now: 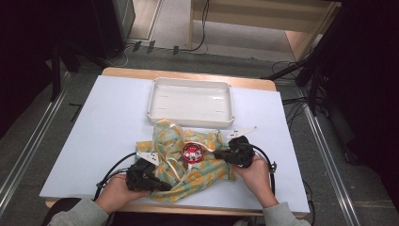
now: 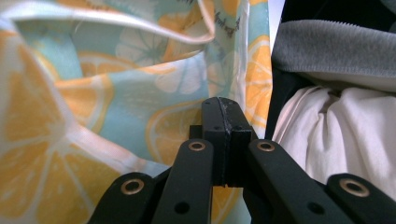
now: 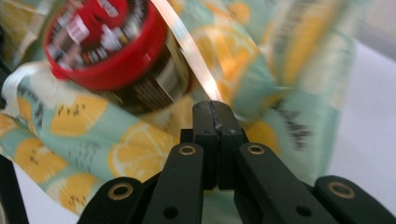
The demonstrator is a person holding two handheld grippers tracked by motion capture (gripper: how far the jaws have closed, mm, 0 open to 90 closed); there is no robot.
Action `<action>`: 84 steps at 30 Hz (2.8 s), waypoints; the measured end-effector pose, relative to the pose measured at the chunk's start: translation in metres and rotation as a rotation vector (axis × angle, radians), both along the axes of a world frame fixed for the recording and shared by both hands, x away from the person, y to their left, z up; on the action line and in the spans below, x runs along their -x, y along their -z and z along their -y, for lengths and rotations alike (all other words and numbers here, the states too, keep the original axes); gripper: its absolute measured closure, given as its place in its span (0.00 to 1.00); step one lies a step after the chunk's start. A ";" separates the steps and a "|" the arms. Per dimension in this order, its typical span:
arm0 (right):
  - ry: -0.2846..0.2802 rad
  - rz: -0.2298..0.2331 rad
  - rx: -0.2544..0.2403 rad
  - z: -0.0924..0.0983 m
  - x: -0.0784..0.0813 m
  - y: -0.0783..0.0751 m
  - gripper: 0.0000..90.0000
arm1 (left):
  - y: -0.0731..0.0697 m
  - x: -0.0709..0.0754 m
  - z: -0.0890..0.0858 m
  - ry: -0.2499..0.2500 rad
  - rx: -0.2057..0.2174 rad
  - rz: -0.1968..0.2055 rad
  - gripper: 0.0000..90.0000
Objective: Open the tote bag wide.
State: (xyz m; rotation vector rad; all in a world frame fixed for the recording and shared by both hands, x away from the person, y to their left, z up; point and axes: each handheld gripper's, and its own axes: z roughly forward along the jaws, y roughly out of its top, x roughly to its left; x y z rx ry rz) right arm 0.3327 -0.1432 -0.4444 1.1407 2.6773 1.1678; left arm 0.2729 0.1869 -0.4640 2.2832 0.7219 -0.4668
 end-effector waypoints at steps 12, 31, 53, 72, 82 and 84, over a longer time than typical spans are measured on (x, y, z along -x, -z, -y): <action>0.078 -0.054 0.076 0.024 -0.002 0.019 1.00 | 0.004 0.000 -0.004 -0.001 -0.026 -0.009 1.00; -0.010 0.016 -0.053 0.003 0.008 -0.022 1.00 | -0.057 -0.026 -0.002 -0.056 0.078 0.130 1.00; -0.100 -0.049 -0.012 -0.022 0.017 0.006 1.00 | -0.061 -0.077 0.005 -0.162 0.108 0.140 1.00; -0.141 -0.044 -0.010 -0.010 0.056 0.022 1.00 | -0.042 -0.085 0.002 -0.186 0.084 0.121 1.00; -0.189 -0.056 -0.009 -0.015 0.068 0.028 1.00 | -0.034 -0.085 0.003 -0.187 0.056 0.111 1.00; -0.177 -0.060 -0.014 -0.014 0.066 0.027 1.00 | -0.029 -0.085 0.004 -0.185 0.040 0.102 1.00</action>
